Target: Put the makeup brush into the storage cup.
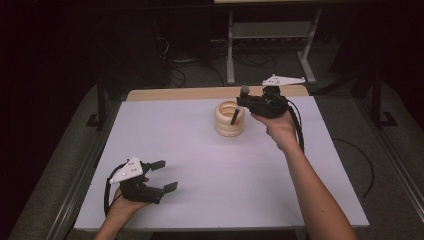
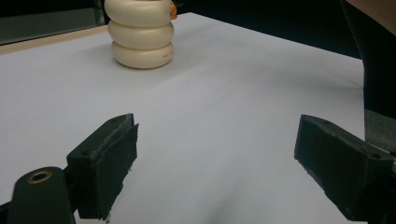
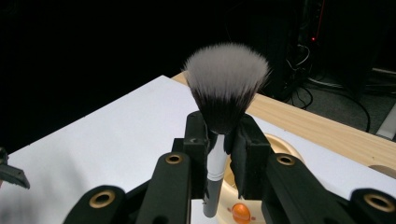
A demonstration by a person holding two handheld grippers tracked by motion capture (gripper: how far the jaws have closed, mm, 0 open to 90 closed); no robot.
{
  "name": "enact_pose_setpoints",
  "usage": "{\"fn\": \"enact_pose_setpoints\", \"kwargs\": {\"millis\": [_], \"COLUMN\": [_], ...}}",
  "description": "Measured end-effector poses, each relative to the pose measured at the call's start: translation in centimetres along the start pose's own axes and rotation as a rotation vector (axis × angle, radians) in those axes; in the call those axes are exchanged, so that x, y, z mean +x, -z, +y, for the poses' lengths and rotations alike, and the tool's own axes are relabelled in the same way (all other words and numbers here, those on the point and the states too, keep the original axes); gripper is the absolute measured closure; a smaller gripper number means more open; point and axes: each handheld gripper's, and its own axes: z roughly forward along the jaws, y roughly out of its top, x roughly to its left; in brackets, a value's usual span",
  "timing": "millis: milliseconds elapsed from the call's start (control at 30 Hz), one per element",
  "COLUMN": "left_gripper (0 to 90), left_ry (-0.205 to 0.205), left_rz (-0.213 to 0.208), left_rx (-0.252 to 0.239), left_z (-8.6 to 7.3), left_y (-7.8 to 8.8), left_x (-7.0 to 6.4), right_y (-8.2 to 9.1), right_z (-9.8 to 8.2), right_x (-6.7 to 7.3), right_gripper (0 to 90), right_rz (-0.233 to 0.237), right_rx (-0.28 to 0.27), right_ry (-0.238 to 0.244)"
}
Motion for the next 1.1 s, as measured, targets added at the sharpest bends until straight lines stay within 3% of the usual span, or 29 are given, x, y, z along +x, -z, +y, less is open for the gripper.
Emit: {"fn": "enact_pose_setpoints", "kwargs": {"millis": [200, 267, 567, 1100], "left_gripper": [12.5, 12.6, 12.5, 12.5], "left_ry": [-0.011, 0.005, 0.006, 0.003], "left_rz": [-0.002, -0.001, 0.001, -0.002], "left_rx": [-0.001, -0.001, -0.001, -0.005], "left_z": [0.0, 0.0, 0.0, 0.0], "left_y": [0.0, 0.0, 0.0, 0.1], "left_x": [0.1, 0.0, 0.0, 0.1], "right_y": [-0.3, -0.4, -0.9, -2.4], "right_z": [0.6, 0.8, 1.5, 1.3], "right_x": [-0.2, -0.3, -0.8, -1.8], "right_gripper": [76.7, 76.7, 76.7, 76.6], "right_rz": [-0.017, -0.024, -0.052, -0.079], "right_rx": [-0.006, -0.010, -0.014, -0.004], "right_ry": [0.001, -0.001, -0.007, -0.011]}}
